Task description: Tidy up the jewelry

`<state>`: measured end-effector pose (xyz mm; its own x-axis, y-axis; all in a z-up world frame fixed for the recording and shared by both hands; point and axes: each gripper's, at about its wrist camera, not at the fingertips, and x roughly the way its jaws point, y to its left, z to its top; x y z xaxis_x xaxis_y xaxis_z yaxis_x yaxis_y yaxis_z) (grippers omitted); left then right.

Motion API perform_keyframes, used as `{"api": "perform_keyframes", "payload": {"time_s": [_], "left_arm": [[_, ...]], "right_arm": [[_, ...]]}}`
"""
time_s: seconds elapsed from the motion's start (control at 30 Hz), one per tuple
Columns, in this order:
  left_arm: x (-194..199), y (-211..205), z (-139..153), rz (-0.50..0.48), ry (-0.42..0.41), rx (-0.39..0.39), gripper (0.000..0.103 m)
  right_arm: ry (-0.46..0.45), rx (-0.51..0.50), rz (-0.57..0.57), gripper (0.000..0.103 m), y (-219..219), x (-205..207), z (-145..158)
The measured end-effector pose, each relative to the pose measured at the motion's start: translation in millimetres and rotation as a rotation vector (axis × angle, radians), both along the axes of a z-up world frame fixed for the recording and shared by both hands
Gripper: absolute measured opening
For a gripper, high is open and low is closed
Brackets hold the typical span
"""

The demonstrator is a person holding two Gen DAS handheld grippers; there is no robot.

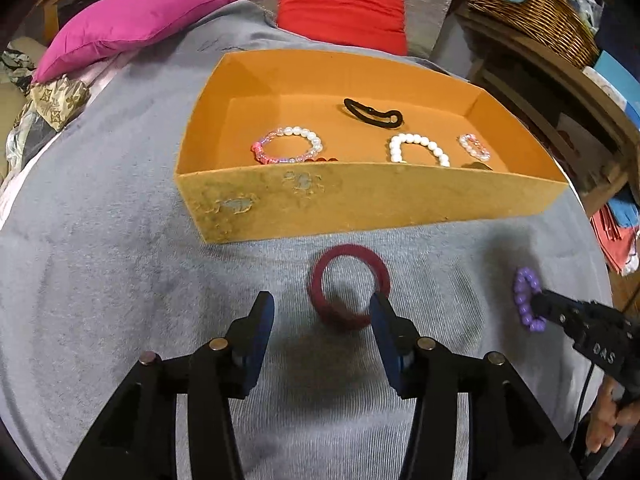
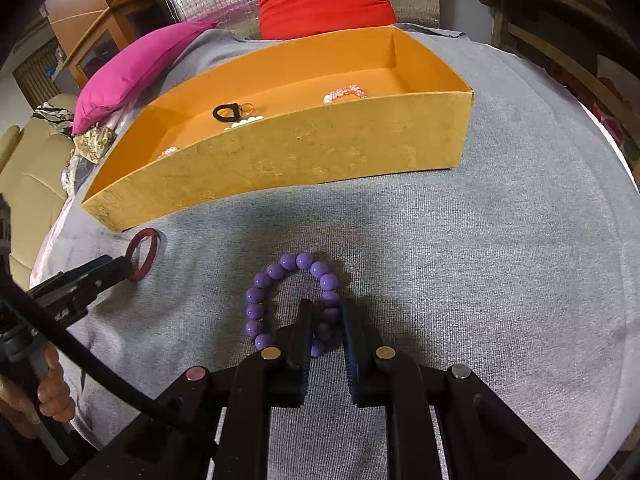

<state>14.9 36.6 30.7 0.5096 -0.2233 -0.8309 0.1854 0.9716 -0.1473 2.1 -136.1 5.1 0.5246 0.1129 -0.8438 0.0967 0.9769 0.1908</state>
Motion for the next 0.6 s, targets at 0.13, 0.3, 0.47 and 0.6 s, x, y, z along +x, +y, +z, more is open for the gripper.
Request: {"api": "perform_keyframes", "payload": {"time_s": [0.13,0.3,0.47,0.6], "left_arm": [[9.3,-5.5,-7.5,0.001,0.008,-0.005,0.033],[6.9,-17.2,-6.9,-0.056,-0.019,0.022,0.009],[-5.1,-27.5,-1.5,-0.119,-0.048,0.040,0.006],[-17.7,-32.7,4.9,-0.166,-0.069,0.042,0.006]], "right_arm": [[-0.002,0.003,0.002,0.017,-0.6,-1.1,-0.2],[-0.003,-0.003,0.007,0.017,0.1,-1.6,0.2],[-0.010,0.001,0.009,0.015,-0.6,-2.8,2.2],[-0.035,0.029,0.001,0.013,-4.7,-5.0,8.0]]}}
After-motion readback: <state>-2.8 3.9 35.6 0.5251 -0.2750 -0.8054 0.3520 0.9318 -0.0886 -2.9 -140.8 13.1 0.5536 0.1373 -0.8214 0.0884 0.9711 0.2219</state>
